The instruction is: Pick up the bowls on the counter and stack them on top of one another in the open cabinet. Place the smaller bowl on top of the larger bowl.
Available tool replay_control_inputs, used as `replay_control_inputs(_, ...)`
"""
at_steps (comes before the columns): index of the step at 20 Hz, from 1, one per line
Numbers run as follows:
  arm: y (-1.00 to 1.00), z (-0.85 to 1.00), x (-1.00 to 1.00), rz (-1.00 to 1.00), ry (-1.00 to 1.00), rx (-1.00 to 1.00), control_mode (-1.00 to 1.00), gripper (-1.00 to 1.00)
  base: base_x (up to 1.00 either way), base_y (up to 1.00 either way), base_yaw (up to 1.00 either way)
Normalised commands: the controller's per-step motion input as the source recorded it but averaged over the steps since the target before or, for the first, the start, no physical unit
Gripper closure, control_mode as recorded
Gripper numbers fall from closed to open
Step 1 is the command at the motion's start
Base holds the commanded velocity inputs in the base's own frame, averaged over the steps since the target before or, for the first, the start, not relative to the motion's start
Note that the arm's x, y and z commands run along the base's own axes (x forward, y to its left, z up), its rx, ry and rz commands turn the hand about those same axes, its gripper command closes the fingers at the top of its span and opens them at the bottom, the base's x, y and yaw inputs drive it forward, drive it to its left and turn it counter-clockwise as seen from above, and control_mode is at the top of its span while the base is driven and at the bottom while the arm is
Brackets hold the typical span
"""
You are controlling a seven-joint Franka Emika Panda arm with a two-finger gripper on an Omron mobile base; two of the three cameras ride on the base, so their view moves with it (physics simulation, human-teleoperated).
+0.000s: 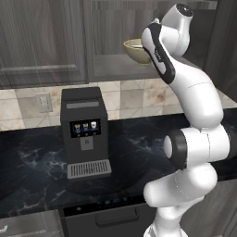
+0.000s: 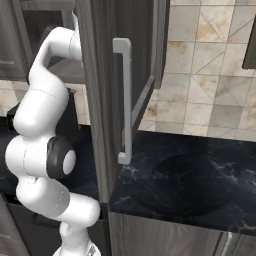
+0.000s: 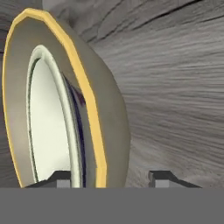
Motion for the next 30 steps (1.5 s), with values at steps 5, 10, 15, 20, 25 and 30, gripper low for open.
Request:
replay_control_inputs(5,0.0,0.16,-0.2,0.0,-0.03,0.02,-1.0,-1.0,0.0,0.0,0.0)
replay_control_inputs(10,0.0,0.13,-0.4,0.0,-0.07,0.01,-1.0,-1.0,0.0,0.0,0.0)
replay_control_inputs(15,0.0,0.02,-0.59,0.0,-0.04,0.02,-1.0,-1.0,0.0,0.0,0.0)
replay_control_inputs(20,0.0,0.0,-0.68,0.0,0.0,0.02,-1.0,-1.0,0.0,0.0,0.0)
replay_control_inputs(25,0.0,0.0,-0.79,0.0,-0.02,0.02,-1.0,-1.0,0.0,0.0,0.0)
replay_control_inputs(30,0.0,0.0,-0.78,0.0,-0.01,0.0,-1.0,-1.0,0.0,0.0,0.0)
